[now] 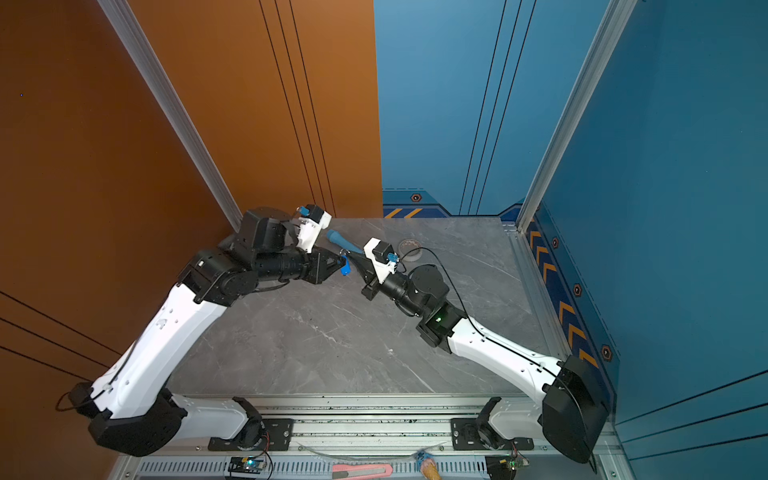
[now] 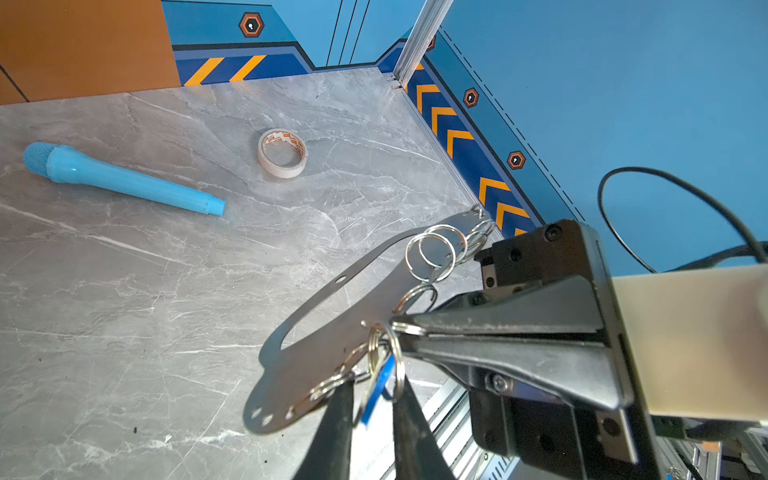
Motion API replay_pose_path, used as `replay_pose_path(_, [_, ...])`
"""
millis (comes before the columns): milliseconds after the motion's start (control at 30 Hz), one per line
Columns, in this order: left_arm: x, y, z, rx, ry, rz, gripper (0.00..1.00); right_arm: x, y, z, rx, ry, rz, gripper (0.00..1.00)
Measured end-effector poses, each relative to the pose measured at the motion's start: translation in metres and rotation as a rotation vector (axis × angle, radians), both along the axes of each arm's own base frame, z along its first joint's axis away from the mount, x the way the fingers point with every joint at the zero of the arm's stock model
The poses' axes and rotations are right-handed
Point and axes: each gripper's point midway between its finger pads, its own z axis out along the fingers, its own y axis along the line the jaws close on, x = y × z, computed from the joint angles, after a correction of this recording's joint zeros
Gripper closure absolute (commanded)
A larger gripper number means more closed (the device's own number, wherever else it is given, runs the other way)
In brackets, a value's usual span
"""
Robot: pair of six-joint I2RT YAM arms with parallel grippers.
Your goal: Remove the keys from the keyring
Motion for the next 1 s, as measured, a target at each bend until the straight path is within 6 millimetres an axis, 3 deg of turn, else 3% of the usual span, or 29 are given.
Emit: replay_pose_path(1000, [0.010, -0.016, -0.003, -0.076, 0.027, -0.017, 0.78, 0.010, -0.009, 0.001, 0.011, 0.018, -0.027, 1.00])
